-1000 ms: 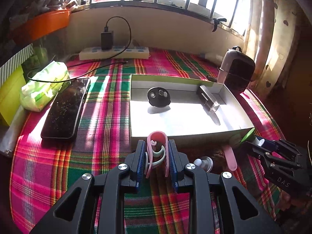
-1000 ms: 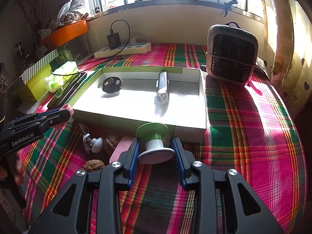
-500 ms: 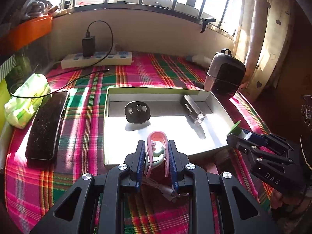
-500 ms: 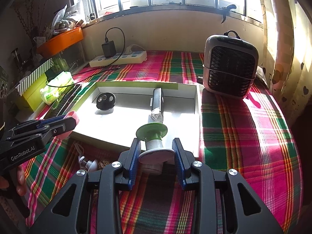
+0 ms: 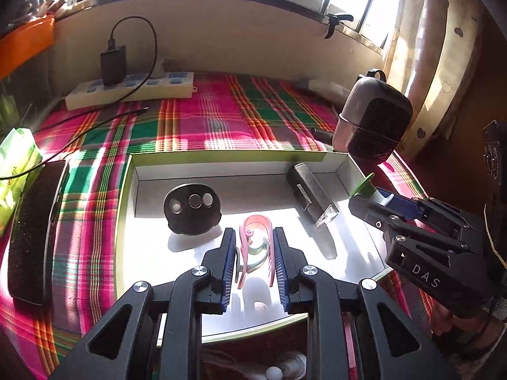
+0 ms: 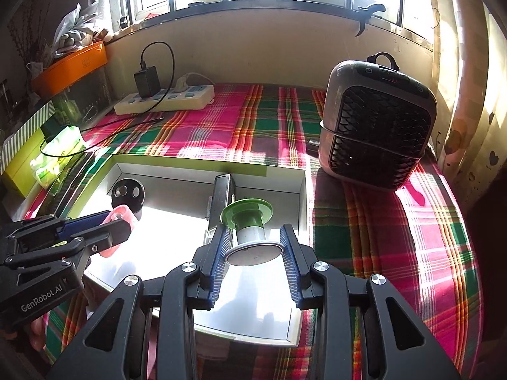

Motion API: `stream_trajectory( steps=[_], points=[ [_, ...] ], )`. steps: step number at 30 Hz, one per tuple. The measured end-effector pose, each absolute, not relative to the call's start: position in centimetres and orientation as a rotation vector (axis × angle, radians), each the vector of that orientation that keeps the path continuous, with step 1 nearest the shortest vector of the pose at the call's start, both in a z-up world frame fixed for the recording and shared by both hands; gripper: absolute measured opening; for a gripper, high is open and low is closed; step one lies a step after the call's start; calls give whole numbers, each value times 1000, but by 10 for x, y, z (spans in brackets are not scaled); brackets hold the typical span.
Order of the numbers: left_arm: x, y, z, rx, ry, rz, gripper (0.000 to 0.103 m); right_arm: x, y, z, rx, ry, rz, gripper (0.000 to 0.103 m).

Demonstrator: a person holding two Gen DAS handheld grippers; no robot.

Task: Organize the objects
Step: 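Carry the pink clip and green spool with both tools into the white box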

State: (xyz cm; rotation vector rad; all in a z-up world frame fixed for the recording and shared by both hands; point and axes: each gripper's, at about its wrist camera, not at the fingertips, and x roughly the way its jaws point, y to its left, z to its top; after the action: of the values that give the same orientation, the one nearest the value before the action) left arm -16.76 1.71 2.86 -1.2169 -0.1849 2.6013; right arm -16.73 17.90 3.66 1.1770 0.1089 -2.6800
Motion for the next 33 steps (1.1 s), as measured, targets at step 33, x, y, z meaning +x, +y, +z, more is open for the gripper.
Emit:
stream_trajectory(
  steps=[33],
  points=[
    [-202,29,8,-1281,-124,2594,22,-212,166,15,1247,187,-2623,35]
  ],
)
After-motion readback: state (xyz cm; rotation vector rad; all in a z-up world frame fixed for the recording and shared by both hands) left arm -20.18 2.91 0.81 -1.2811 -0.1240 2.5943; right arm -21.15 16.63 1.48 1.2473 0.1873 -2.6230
